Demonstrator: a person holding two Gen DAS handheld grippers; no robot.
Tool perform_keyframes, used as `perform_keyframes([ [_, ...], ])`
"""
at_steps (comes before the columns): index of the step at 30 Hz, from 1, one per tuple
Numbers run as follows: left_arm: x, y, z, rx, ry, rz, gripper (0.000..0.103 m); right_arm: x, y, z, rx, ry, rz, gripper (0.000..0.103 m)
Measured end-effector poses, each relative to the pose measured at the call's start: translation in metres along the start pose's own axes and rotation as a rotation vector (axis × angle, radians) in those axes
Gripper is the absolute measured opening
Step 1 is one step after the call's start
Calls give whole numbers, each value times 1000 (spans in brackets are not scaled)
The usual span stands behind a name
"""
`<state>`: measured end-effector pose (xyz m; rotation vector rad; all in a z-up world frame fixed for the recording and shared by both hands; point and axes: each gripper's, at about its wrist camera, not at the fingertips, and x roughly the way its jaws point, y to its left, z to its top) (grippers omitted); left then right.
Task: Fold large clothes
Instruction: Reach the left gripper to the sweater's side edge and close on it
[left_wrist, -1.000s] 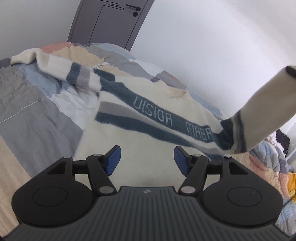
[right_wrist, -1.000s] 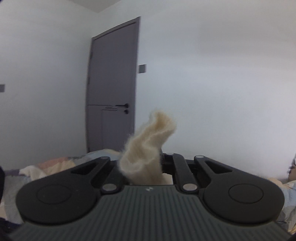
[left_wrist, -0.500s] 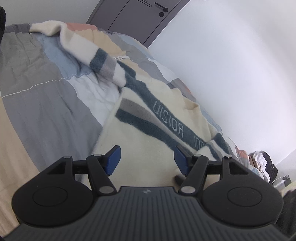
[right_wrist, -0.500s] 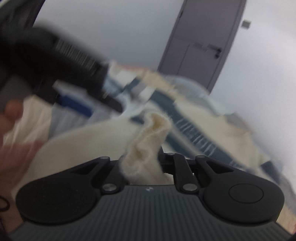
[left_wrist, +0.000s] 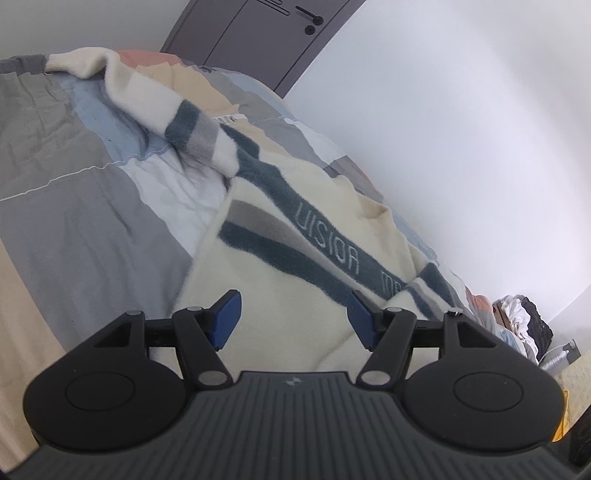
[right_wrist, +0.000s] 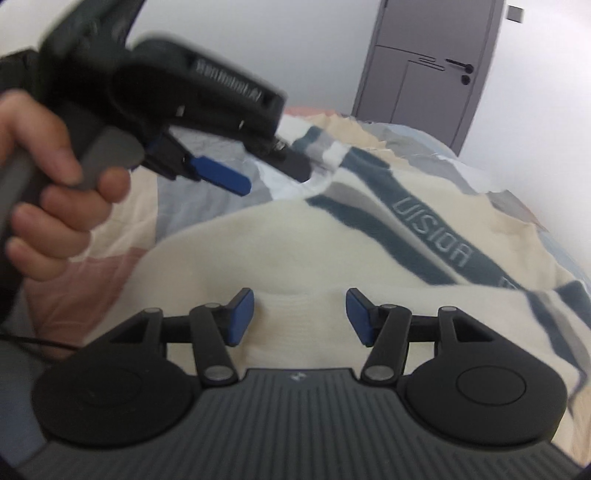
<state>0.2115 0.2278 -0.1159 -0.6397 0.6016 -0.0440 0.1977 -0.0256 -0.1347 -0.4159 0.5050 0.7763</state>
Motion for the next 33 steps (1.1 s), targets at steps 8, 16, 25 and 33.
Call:
perform_keyframes([
  [8, 3, -24, -12, 100, 19, -42, 69, -42, -46, -4, 232, -52, -29, 57],
  [16, 19, -51, -32, 180, 88, -91, 68, -33, -93, -22, 422, -49, -165, 57],
  [25, 44, -77, -57, 313, 166, -105, 45, 0, -129, -38, 561, -15, -212, 56],
  [33, 72, -68, -75, 363, 284, 15, 43, 22, -127, -42, 560, 40, -226, 53],
])
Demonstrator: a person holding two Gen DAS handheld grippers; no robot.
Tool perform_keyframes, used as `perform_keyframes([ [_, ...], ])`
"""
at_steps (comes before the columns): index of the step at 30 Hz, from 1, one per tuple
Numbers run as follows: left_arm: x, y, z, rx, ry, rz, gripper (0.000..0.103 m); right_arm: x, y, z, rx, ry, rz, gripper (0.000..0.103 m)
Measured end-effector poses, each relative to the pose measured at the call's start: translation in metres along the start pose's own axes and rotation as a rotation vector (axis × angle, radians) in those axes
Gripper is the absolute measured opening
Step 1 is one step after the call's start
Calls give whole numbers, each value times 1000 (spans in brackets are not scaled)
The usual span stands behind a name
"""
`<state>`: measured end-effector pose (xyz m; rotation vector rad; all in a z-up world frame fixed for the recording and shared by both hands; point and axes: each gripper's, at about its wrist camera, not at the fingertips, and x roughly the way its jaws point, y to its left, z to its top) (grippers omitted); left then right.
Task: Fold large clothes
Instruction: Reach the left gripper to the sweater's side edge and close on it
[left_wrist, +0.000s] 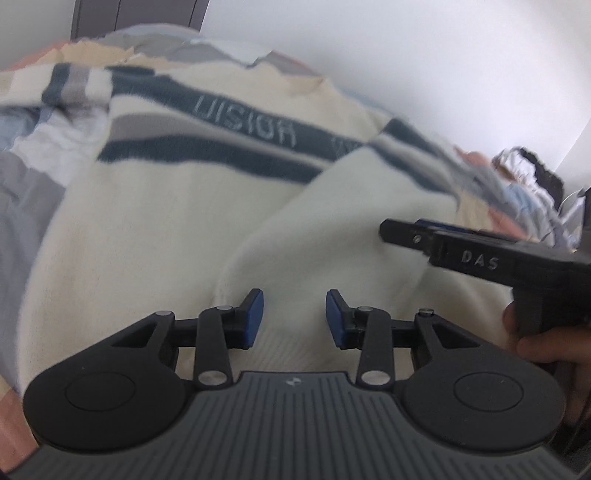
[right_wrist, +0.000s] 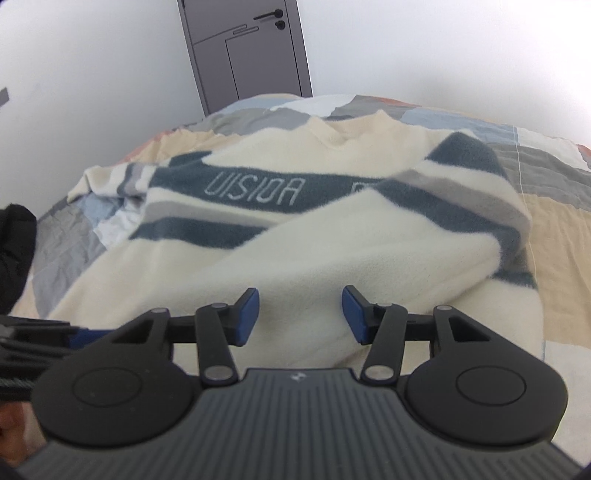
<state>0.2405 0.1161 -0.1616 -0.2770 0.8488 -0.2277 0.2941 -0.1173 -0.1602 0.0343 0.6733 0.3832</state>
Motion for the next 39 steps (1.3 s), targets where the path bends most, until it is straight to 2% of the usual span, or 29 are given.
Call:
perform_keyframes([
  [3, -1, 0, -1, 2, -3, 7, 43, 7, 2, -5, -14, 36, -3, 53],
  [8, -14, 1, 0, -26, -53, -2, 45, 14, -1, -11, 23, 97, 10, 53],
  [15, -36, 26, 15, -173, -160, 13, 57, 14, -4, -13, 46, 95, 23, 52],
  [16, -37, 31, 17, -203, -169, 23, 61, 13, -4, -13, 51, 94, 24, 53],
  [23, -44, 70, 25, -368, -221, 84, 62, 14, -1, -8, 65, 101, 13, 53],
  [31, -52, 122, 50, -502, -329, 222, 66, 13, -4, -6, 87, 106, 17, 53],
  [34, -46, 156, 58, -611, -330, 242, 67, 14, -5, -6, 98, 107, 21, 53],
  [37, -39, 200, 56, -793, -343, 177, 67, 13, -8, -5, 109, 109, 33, 53],
  [39, -38, 223, 56, -861, -379, 165, 67, 13, -15, -4, 151, 114, 54, 52],
])
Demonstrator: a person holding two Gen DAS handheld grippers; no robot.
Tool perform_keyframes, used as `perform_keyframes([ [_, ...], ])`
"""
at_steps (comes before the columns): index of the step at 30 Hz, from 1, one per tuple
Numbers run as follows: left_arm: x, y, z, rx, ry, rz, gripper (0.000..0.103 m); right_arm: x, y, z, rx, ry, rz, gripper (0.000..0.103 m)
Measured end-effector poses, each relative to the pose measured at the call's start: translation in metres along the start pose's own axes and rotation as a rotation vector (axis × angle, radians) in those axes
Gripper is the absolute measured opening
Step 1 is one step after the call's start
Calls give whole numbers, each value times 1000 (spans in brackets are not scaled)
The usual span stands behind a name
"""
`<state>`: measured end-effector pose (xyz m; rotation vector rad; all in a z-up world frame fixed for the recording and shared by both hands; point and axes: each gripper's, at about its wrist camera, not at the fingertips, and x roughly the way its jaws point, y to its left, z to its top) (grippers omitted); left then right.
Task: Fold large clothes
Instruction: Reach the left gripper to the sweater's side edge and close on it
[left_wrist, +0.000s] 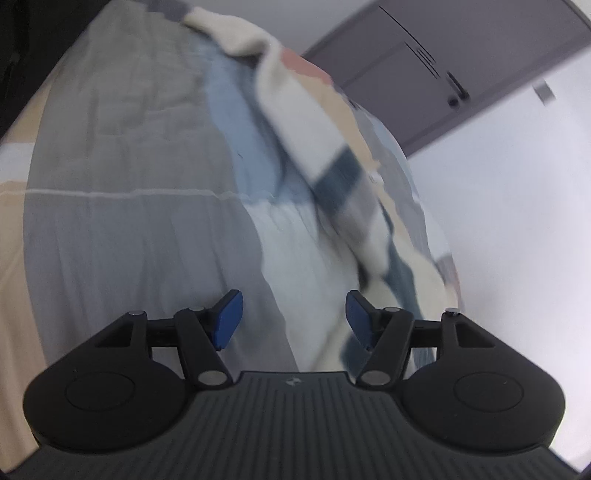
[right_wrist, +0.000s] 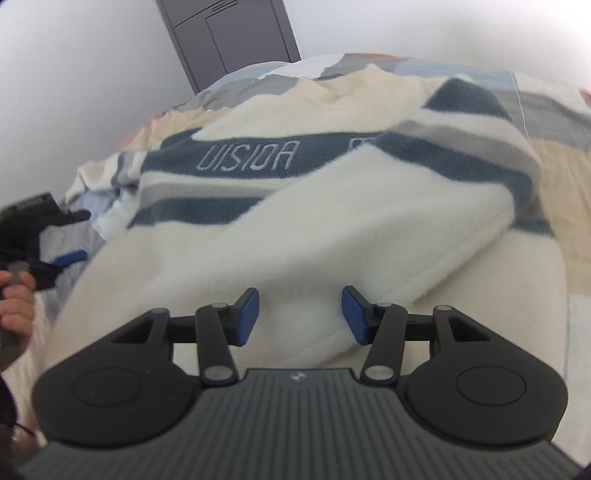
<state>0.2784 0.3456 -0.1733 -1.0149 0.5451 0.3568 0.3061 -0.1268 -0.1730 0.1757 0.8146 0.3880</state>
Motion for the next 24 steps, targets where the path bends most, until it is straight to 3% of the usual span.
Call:
perform_keyframes([
  [5, 18, 16, 30, -122, -47, -103, 68, 1, -7, 3, 46, 10, 31, 53],
  [8, 29, 13, 47, -132, -78, -127, 68, 3, -7, 2, 28, 10, 34, 54],
  [16, 72, -3, 111, -83, -154, 7, 68, 10, -13, 5, -5, -15, 67, 52],
  [22, 103, 1, 163, -151, -209, -40, 68, 34, -20, 18, 43, -17, 104, 52],
  [24, 114, -5, 182, -114, -227, 45, 67, 39, -17, 20, 26, -21, 97, 52],
])
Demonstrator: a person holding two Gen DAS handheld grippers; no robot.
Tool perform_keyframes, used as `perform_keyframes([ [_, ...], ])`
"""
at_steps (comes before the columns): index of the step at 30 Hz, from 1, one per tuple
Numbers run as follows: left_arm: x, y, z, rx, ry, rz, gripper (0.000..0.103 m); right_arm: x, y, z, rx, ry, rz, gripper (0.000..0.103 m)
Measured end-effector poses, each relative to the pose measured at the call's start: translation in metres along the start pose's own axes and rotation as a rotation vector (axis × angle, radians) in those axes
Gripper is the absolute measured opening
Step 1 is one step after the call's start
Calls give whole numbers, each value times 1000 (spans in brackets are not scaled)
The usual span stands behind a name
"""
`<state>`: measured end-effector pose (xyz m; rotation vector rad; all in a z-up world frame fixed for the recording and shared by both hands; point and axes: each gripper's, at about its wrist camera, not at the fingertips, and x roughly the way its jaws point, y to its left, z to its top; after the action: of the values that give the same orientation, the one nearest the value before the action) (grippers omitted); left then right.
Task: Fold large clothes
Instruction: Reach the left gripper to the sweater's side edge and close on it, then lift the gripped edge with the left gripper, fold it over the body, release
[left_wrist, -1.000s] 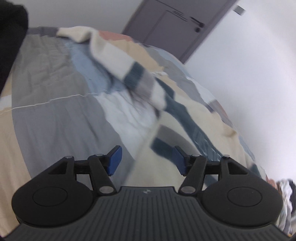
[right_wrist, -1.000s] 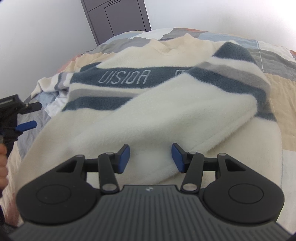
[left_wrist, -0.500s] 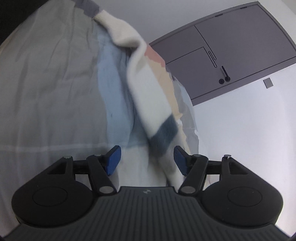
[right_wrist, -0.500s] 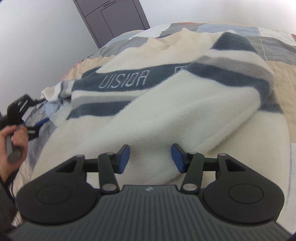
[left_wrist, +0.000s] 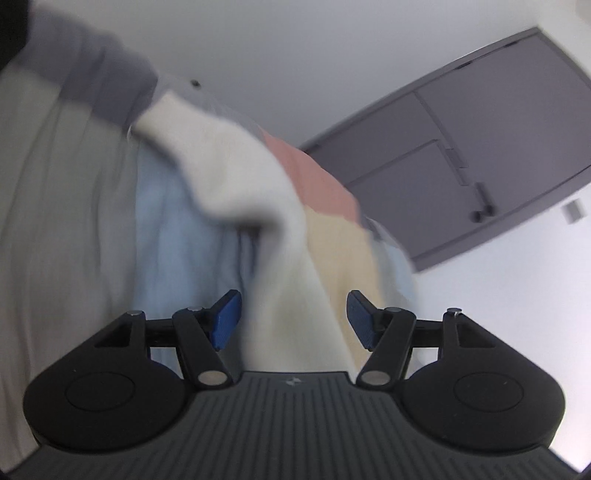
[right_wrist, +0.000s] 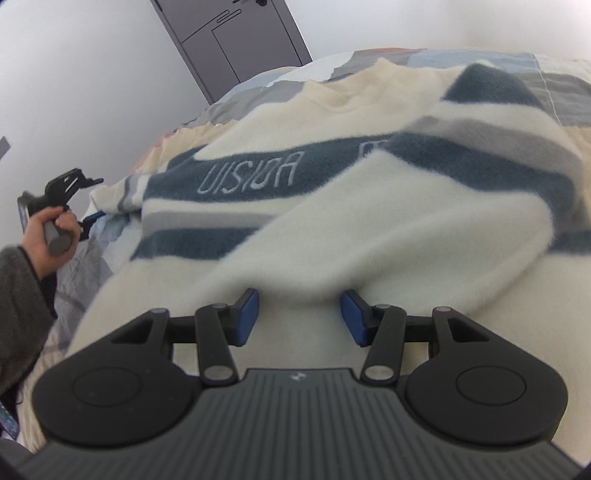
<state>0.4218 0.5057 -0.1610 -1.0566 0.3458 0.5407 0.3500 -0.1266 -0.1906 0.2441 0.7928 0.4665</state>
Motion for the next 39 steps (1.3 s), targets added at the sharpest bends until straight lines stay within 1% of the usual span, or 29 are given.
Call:
perform_keyframes([
  [1, 5, -4, 7, 24, -20, 30, 67, 2, 1, 1, -7, -1, -2, 52],
  [2, 9, -4, 13, 26, -29, 45, 67, 4, 1, 1, -14, -1, -4, 52],
  [5, 25, 0, 32, -10, -18, 120, 67, 10, 2, 7, 4, 13, -8, 53],
  [6, 28, 1, 36, -19, -27, 125, 62, 12, 2, 9, 1, 17, -11, 53],
  [7, 30, 2, 41, -18, -36, 136, 47, 13, 4, 9, -10, 15, -12, 53],
  [8, 32, -1, 44, 10, -34, 163, 37, 14, 4, 9, -22, 12, -14, 52],
  [9, 36, -9, 47, 83, -19, 202, 17, 16, 4, 9, -29, 9, -14, 52],
  [11, 37, -29, 48, 245, -31, 269, 15, 16, 4, 8, -33, 1, -10, 52],
  [12, 35, -38, 48, 298, -40, 287, 14, 16, 3, 8, -36, -4, -6, 52],
  [16, 13, -88, 39, 470, -77, 302, 13, 15, 1, 10, -19, -18, 15, 53],
  [19, -20, -131, 32, 595, -110, 256, 12, 10, -3, 13, 5, -34, 38, 53],
  [21, -39, -159, 23, 659, -94, 215, 12, 7, -6, 14, 24, -48, 49, 53],
  [24, -83, -200, -3, 761, -107, 163, 13, 2, -7, 14, 16, -70, 35, 52],
  [28, -128, -249, -42, 870, -117, 90, 12, -13, -9, 8, -11, -98, 2, 52],
  [31, -170, -282, -81, 962, -127, 15, 12, -31, -13, 5, -11, -130, -8, 53],
  [33, -196, -303, -115, 1037, -125, -36, 12, -45, -17, 4, 5, -155, -1, 53],
  [37, -234, -328, -187, 1203, -100, -124, 12, -73, -26, 4, 55, -218, 16, 53],
  [39, -246, -331, -223, 1258, -81, -164, 12, -82, -31, 4, 89, -238, 27, 54],
])
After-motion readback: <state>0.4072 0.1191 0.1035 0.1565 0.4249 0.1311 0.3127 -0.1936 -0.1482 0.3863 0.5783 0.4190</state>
